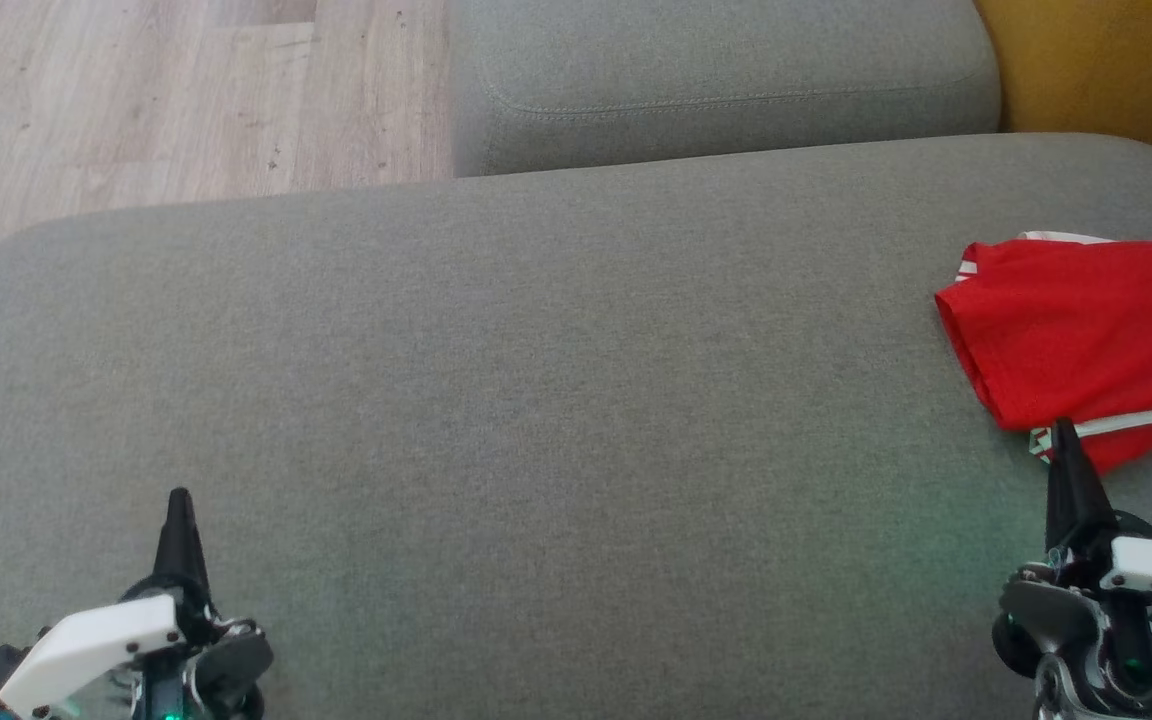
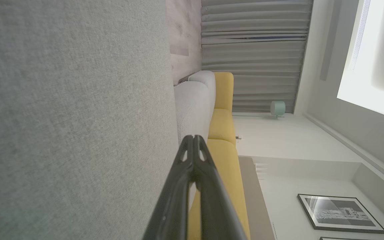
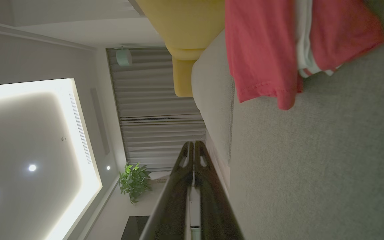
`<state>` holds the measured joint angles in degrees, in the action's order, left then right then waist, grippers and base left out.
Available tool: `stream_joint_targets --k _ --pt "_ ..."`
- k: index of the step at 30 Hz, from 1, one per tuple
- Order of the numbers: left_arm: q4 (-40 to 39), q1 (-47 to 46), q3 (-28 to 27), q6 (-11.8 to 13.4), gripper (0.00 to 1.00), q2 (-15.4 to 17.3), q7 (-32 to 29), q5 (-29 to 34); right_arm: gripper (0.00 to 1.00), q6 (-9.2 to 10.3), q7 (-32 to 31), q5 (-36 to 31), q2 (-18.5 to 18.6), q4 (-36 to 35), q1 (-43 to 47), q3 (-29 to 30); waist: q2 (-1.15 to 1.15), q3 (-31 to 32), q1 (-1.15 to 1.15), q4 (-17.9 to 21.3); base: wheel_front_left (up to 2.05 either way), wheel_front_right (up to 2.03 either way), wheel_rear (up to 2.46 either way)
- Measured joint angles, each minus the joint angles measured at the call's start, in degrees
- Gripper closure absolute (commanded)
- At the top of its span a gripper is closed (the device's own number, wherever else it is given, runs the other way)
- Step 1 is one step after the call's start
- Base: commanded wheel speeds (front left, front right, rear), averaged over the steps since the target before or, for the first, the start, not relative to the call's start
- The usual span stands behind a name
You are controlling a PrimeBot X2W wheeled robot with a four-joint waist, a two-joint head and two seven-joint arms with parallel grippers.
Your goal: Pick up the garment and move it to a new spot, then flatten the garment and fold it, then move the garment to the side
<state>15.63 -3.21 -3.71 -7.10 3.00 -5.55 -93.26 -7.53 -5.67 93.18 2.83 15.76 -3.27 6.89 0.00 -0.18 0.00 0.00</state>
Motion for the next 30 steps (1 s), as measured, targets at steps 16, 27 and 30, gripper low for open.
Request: stream_joint_targets --k 16,27,30 --pt "0.00 0.00 -0.09 0.00 1.00 -0.04 -0.21 0.03 1.00 0.00 -0.15 -0.26 -0.05 0.01 0.00 0.25 0.00 0.00 0.00 0.00 0.00 0.00 0.00" --pt "0.00 0.00 -0.13 0.00 1.00 -0.08 -0.26 0.04 1.00 0.00 -0.15 -0.41 -0.08 0.01 0.00 0.40 0.00 0.00 0.00 0.00 0.00 0.00 0.00" --pt "0.00 0.00 -0.13 0.00 1.00 -0.09 -0.26 0.04 1.00 0.00 -0.15 -0.41 -0.08 0.01 0.00 0.41 0.00 0.00 0.00 0.00 0.00 0.00 0.00"
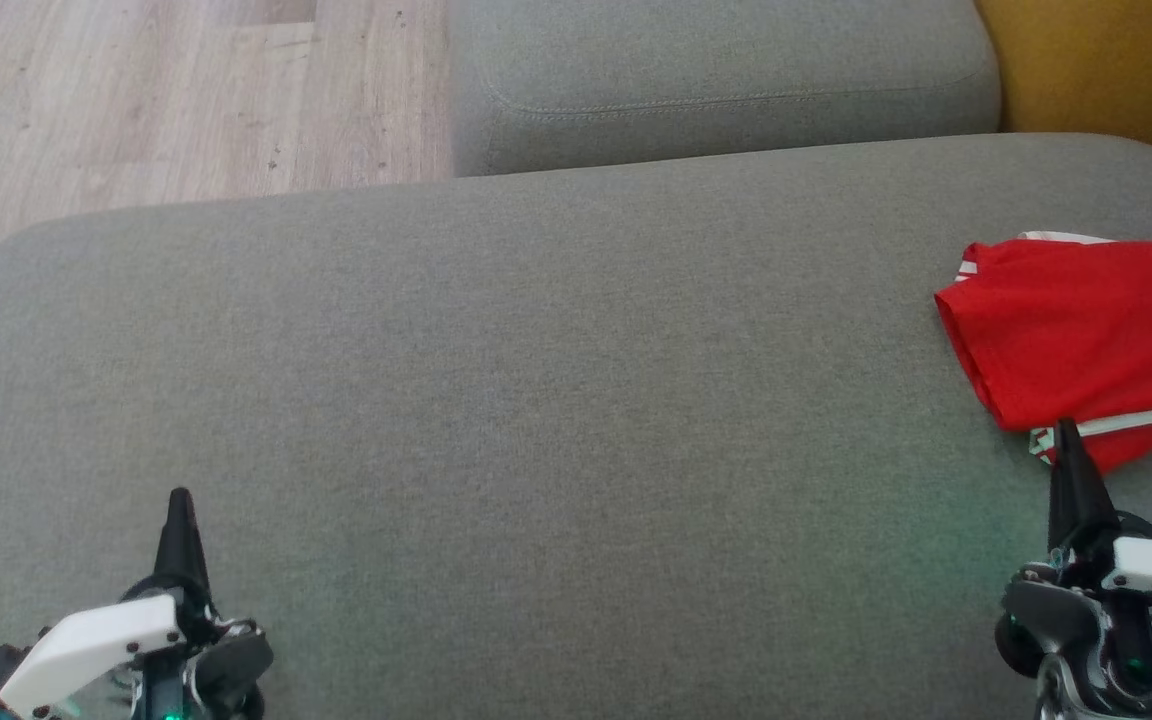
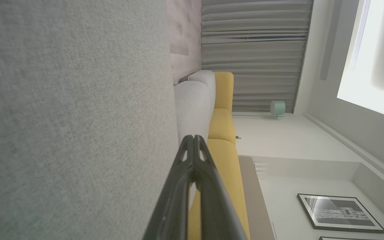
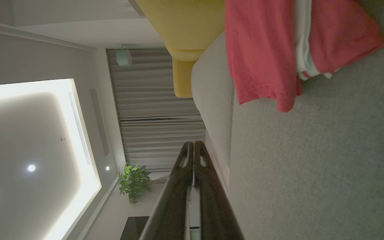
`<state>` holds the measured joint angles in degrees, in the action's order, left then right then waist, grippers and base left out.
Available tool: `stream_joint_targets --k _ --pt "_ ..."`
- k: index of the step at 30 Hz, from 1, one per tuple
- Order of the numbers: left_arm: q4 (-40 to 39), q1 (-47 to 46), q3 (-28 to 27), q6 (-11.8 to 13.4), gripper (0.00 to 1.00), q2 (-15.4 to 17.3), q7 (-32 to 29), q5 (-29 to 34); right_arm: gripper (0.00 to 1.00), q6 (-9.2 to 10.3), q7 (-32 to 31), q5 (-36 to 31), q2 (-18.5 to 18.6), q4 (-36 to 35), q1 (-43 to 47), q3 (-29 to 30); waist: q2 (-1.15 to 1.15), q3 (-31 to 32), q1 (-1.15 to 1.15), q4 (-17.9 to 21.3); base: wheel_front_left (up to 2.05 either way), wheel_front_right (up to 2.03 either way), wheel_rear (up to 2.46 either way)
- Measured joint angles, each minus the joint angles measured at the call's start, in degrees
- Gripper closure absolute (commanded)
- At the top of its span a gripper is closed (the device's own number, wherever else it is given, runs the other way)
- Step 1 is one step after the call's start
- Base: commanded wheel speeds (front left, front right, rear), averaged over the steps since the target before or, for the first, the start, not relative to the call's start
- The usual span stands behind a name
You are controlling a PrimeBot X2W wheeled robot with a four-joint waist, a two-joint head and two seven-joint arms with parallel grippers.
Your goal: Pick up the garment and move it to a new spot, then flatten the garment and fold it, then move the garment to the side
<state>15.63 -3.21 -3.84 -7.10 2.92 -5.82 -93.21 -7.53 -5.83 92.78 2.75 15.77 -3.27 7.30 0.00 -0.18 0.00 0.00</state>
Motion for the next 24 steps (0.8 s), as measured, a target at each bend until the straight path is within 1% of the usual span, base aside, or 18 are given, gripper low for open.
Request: stream_joint_targets --k 24 --pt "0.01 0.00 -0.09 0.00 1.00 -0.08 -0.16 0.01 1.00 0.00 -0.16 0.00 -0.04 0.01 0.00 0.10 0.00 0.00 0.00 0.00 0.00 0.00 0.00"
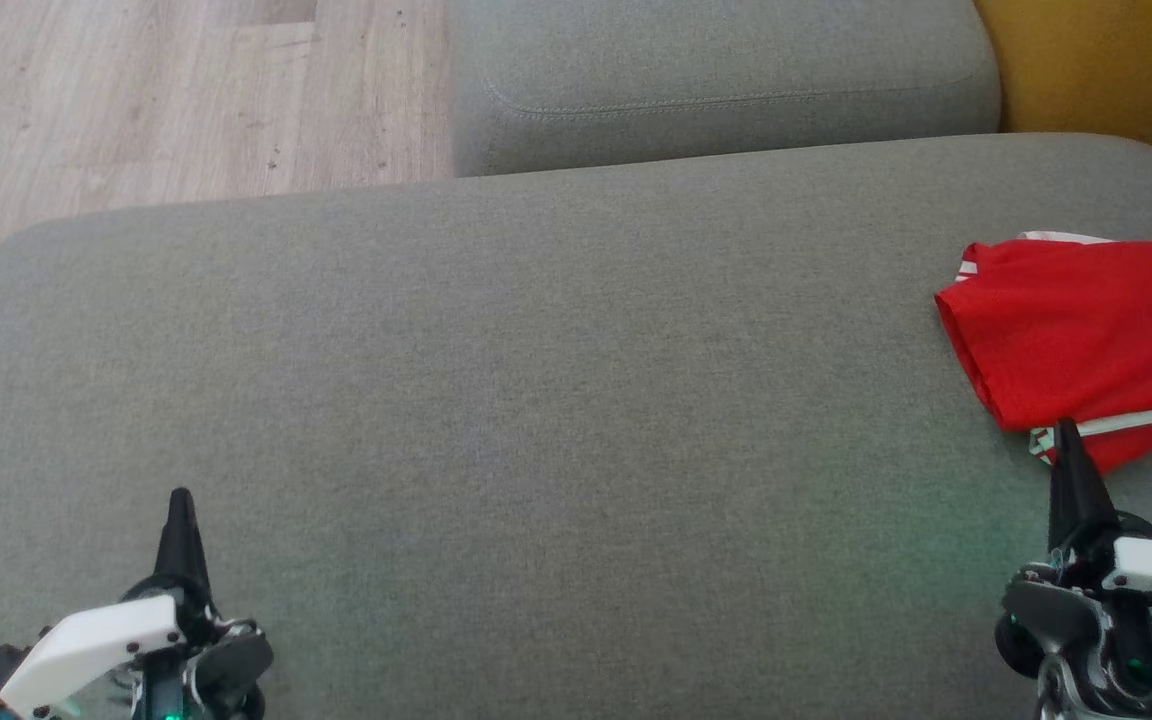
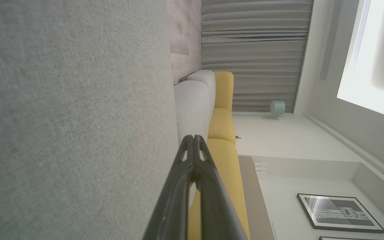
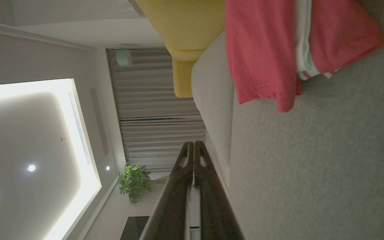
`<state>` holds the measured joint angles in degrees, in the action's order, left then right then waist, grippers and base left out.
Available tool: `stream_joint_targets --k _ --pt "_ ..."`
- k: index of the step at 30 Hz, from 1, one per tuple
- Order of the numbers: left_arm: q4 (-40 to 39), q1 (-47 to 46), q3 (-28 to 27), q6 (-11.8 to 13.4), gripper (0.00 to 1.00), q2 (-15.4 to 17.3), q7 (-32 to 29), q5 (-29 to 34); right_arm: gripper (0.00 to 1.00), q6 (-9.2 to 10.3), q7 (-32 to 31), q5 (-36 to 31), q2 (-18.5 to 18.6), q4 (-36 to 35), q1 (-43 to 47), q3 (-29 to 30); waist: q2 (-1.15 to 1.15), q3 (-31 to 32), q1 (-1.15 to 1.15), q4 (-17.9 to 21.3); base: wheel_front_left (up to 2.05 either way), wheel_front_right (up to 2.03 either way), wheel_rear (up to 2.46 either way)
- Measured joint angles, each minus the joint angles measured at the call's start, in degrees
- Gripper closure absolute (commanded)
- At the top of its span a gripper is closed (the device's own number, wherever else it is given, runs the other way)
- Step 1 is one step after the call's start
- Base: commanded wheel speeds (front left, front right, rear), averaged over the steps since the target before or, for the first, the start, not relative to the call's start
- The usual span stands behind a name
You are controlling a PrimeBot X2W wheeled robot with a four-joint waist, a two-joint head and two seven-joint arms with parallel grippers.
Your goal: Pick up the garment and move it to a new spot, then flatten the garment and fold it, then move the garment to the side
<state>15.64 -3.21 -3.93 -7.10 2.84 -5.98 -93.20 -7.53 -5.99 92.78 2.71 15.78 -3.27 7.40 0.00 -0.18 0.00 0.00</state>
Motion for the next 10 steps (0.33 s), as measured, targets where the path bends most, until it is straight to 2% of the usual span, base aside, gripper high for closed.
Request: stream_joint_targets --k 10 --pt "0.00 0.00 -0.02 0.00 1.00 -0.03 -0.01 0.00 1.00 0.00 -0.08 -0.01 -0.01 0.00 0.00 0.07 0.00 0.00 0.00 0.00 0.00 0.00 0.00"
